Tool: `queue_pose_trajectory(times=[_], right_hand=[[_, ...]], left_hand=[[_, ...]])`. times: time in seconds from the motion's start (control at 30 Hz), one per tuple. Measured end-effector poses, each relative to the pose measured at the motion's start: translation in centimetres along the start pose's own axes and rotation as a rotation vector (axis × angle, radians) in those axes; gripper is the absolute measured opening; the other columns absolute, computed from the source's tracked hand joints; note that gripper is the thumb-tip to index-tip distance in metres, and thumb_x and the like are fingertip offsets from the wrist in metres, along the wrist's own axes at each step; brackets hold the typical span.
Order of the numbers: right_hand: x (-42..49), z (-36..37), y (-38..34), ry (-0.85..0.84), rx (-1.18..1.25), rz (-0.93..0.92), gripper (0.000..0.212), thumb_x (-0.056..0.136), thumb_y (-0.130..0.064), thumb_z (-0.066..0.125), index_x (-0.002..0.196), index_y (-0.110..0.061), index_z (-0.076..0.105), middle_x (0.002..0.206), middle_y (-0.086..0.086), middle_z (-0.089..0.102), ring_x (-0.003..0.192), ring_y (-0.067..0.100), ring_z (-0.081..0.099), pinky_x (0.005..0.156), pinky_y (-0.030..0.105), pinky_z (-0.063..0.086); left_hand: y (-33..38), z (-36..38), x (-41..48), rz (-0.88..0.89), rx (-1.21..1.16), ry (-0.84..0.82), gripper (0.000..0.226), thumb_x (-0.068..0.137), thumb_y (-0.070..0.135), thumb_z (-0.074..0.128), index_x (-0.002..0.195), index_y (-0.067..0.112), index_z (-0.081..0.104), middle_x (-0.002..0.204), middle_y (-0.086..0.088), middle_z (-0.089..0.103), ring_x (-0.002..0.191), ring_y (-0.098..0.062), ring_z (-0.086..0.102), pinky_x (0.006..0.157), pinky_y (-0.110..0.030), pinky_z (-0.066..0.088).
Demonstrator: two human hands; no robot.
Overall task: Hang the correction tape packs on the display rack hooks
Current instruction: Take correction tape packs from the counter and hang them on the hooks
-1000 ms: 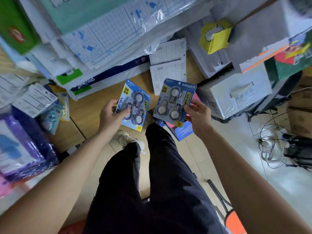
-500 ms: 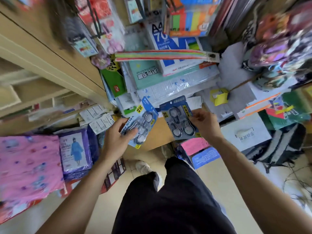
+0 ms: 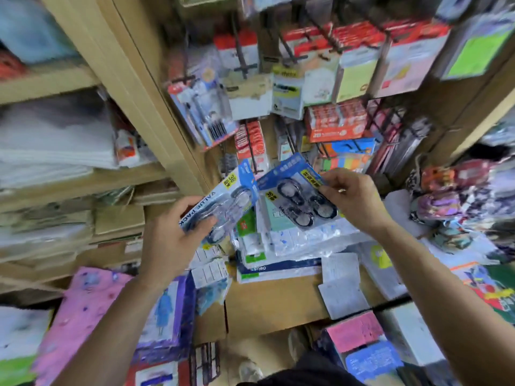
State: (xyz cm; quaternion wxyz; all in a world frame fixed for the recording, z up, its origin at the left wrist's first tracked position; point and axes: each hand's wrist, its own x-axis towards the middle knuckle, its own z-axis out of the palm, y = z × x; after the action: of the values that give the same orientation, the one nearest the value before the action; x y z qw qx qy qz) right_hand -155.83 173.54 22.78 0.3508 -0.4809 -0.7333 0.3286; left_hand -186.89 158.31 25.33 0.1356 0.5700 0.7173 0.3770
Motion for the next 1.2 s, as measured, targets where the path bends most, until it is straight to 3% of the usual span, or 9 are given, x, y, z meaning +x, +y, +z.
queue_pose_trajectory(times=[0.1,0.2,0.33,0.47,0.63,0.73,0.83,1.03,1.2], right_hand=[[1.9,-0.8,-3.3,0.039,0.009,-0.076,0.015,0.088,-0.001,0.069,0.099,-0.012,0.069,0.083,-0.001,0.066,0.070,-0.015,0.058,0.066,0.004,0.041],[3.7,-2.1,-6.1,0.104,0.022,-0.155,0.019,0.088,-0.003,0.069,0.095,-0.022,0.067,0.080,-0.003,0.066,0.067,-0.012,0.057,0.066,0.014,0.044],[5.7,-4.0,-9.7,0.192,0.002,-0.266,0.019,0.089,-0.004,0.067,0.094,-0.022,0.069,0.075,-0.007,0.068,0.064,-0.005,0.057,0.059,0.012,0.040],[7.5,-5.6,-13.1,0.306,0.134,-0.333,0.019,0.090,-0.007,0.065,0.095,-0.026,0.065,0.081,-0.004,0.071,0.070,0.000,0.059,0.065,0.017,0.045],[9.9,-7.6,-17.4,0.444,0.374,-0.357,0.015,0.093,-0.001,0.063,0.095,-0.015,0.067,0.071,-0.017,0.068,0.064,-0.003,0.056,0.063,0.014,0.043],[10.8,-8.4,-19.9,0.468,0.529,-0.334,0.020,0.095,0.000,0.060,0.089,-0.018,0.066,0.063,-0.019,0.066,0.057,-0.003,0.053,0.057,0.013,0.042],[11.6,-8.9,-21.7,0.459,0.583,-0.334,0.021,0.095,-0.001,0.060,0.087,-0.019,0.066,0.062,-0.016,0.066,0.058,0.002,0.054,0.058,0.019,0.045],[12.7,-9.9,-23.8,0.481,0.626,-0.303,0.009,0.097,-0.004,0.060,0.100,-0.004,0.068,0.075,-0.005,0.069,0.068,0.007,0.060,0.068,0.027,0.052],[14.0,-11.2,-26.3,0.484,0.710,-0.286,0.015,0.097,-0.005,0.060,0.094,-0.014,0.070,0.085,0.000,0.074,0.079,0.014,0.067,0.078,0.038,0.057]], left_hand=[[1.8,-2.6,1.8,0.079,-0.005,0.063,0.041,0.078,0.057,0.063,0.114,0.037,0.062,0.094,0.011,0.074,0.085,-0.017,0.070,0.079,-0.045,0.056],[3.8,-5.2,3.8,0.144,-0.036,0.138,0.036,0.080,0.052,0.067,0.112,0.036,0.065,0.095,0.013,0.073,0.084,-0.011,0.069,0.077,-0.041,0.057],[6.6,-8.3,6.0,0.224,-0.025,0.217,0.028,0.080,0.041,0.071,0.107,0.034,0.067,0.089,0.021,0.071,0.079,-0.002,0.065,0.074,-0.033,0.054],[8.7,-11.1,8.1,0.276,-0.059,0.300,0.026,0.080,0.038,0.072,0.105,0.036,0.066,0.088,0.024,0.071,0.075,0.004,0.063,0.073,-0.034,0.057],[11.7,-14.7,10.4,0.422,-0.040,0.449,0.030,0.084,0.040,0.070,0.111,0.027,0.069,0.088,0.021,0.069,0.080,-0.004,0.064,0.072,-0.034,0.052],[13.7,-16.6,12.0,0.504,-0.028,0.518,0.028,0.087,0.035,0.073,0.112,0.022,0.068,0.087,0.029,0.063,0.078,0.005,0.060,0.072,-0.023,0.048],[15.6,-18.2,13.7,0.541,0.009,0.577,0.025,0.087,0.023,0.078,0.109,0.016,0.069,0.085,0.029,0.058,0.078,0.007,0.055,0.071,0.000,0.035],[18.5,-20.7,16.3,0.659,0.031,0.613,0.025,0.088,0.029,0.078,0.107,0.017,0.068,0.091,0.010,0.064,0.081,-0.009,0.058,0.074,-0.025,0.040],[21.4,-22.7,18.5,0.707,-0.080,0.643,0.018,0.086,0.042,0.071,0.093,0.049,0.056,0.086,0.031,0.064,0.084,-0.005,0.058,0.077,-0.030,0.046]])
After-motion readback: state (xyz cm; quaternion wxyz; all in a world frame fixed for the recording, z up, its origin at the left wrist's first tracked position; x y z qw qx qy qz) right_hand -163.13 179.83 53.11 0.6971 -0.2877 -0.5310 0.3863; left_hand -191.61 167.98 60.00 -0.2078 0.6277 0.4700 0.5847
